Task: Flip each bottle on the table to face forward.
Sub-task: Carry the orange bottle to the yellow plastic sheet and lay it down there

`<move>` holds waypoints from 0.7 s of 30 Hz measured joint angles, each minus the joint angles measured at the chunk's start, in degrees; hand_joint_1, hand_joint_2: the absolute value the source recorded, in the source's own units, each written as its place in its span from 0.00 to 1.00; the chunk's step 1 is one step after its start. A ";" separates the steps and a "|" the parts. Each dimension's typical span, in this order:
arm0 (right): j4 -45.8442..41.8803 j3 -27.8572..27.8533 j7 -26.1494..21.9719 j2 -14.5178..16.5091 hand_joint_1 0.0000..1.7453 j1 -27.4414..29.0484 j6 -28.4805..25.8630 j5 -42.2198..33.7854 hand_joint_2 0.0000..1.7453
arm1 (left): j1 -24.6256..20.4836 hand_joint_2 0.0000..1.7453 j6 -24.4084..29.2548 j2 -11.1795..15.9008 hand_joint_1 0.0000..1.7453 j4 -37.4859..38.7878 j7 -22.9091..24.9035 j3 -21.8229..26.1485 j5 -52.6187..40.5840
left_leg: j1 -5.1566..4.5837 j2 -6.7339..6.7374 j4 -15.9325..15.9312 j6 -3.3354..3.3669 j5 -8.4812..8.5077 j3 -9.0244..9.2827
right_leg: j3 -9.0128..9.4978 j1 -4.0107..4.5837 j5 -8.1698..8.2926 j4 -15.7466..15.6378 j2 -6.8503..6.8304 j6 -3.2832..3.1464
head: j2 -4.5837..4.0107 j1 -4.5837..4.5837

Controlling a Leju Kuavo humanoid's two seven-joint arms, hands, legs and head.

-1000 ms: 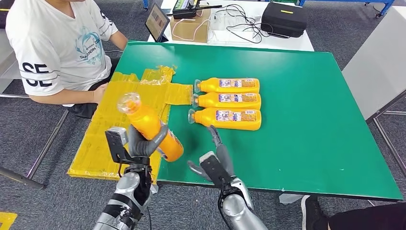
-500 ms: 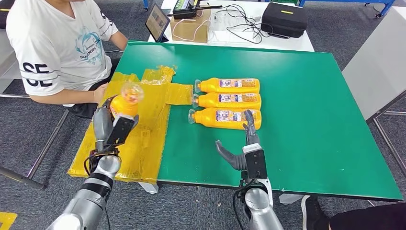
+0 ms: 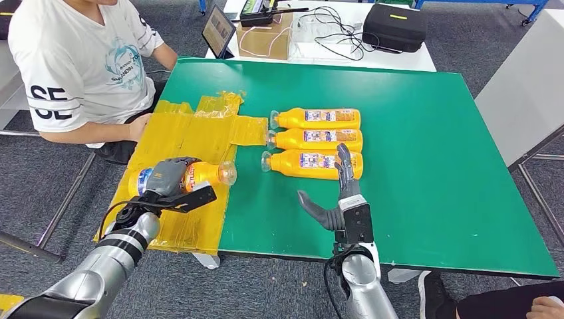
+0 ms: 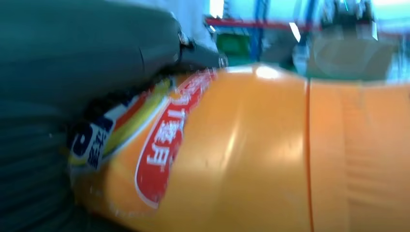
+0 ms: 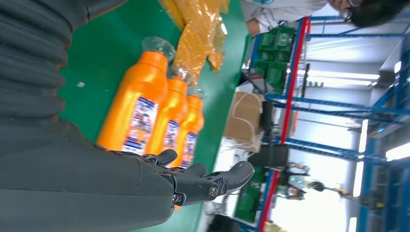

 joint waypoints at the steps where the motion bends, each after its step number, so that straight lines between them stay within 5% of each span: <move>1: 0.16 0.18 -0.08 0.04 0.00 -0.38 0.08 0.48 1.00 | -0.81 1.00 -2.02 0.40 1.00 1.31 0.46 -1.08 -1.45 | 0.00 0.00 0.00 0.00 0.00 0.05 | 0.04 0.00 0.00 0.01 0.00 0.00 | 0.00 -0.01; 8: 1.21 1.45 -0.11 0.41 0.00 -1.80 0.67 1.49 1.00 | -4.60 1.00 -8.13 2.06 0.99 7.22 3.50 -5.94 -4.98 | 0.02 -0.01 -0.02 -0.10 0.05 0.22 | 0.15 0.02 -0.01 0.12 0.00 -0.03 | -0.01 -0.01; 9: 1.40 1.65 -0.11 0.44 0.00 -1.95 0.86 1.49 1.00 | -5.08 1.00 -8.78 2.19 0.83 7.74 4.40 -6.39 -5.50 | 0.02 -0.01 -0.02 -0.11 0.06 0.23 | 0.15 0.02 -0.01 0.14 0.00 -0.03 | -0.01 0.00; 12: 2.13 2.46 -0.11 0.49 0.00 -2.54 1.61 1.49 1.00 | -6.64 1.00 -11.71 2.53 0.10 9.23 6.88 -7.70 -6.93 | 0.02 0.01 -0.02 -0.14 0.08 0.27 | 0.17 0.02 0.01 0.18 0.01 -0.06 | -0.01 0.00; 13: 2.41 2.75 -0.11 0.53 0.00 -2.75 1.85 1.48 1.00 | -7.12 1.00 -12.71 2.69 0.01 9.67 7.38 -8.03 -7.20 | 0.02 0.03 -0.02 -0.15 0.08 0.29 | 0.17 0.03 0.03 0.19 0.01 -0.08 | -0.01 0.01; 18: 4.07 3.86 -0.11 0.79 0.00 -3.87 2.70 1.32 1.00 | -8.19 1.00 -14.51 3.50 0.00 11.15 8.10 -8.38 -6.69 | 0.04 0.03 -0.02 -0.22 0.13 0.32 | 0.15 0.05 0.10 0.21 0.02 -0.21 | 0.00 -0.01; 21: 5.08 4.26 -0.11 0.81 0.00 -4.71 3.08 1.29 1.00 | -8.29 0.25 -14.57 3.76 0.00 11.61 7.54 -8.36 -6.05 | 0.05 0.01 -0.03 -0.24 0.15 0.31 | 0.17 0.05 0.09 0.22 0.01 -0.21 | -0.01 0.00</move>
